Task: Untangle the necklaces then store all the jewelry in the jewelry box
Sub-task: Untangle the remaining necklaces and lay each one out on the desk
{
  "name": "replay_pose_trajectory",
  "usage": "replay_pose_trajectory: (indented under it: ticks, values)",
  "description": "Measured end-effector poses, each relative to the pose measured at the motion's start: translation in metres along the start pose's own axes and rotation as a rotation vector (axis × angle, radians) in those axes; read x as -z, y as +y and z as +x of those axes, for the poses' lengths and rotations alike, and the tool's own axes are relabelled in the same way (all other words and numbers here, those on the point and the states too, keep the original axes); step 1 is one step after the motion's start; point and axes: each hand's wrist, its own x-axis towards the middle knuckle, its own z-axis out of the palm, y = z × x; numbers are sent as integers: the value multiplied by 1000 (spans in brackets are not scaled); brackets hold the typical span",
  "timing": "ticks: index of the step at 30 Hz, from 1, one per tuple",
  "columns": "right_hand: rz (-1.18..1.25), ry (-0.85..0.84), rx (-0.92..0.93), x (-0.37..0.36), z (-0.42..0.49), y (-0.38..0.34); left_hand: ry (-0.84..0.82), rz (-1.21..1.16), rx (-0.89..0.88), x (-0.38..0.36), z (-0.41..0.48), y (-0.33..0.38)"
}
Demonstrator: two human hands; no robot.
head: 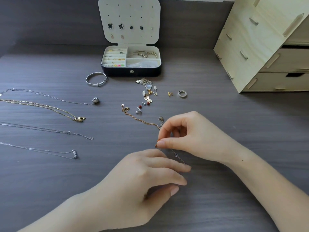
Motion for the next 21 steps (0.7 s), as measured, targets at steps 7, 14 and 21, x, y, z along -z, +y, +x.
replay_pose_trajectory:
  ticks: [7, 14, 21]
  values:
    - [-271, -109, 58, -3, -3, 5, 200, 85, 237, 32, 1, -15]
    - [-265, -7, -40, 23, -4, 2, 214, 342, 319, 26, 24, -37]
    - [-476, -92, -136, 22, -6, 4, 93, 401, 319, 18, 15, -41]
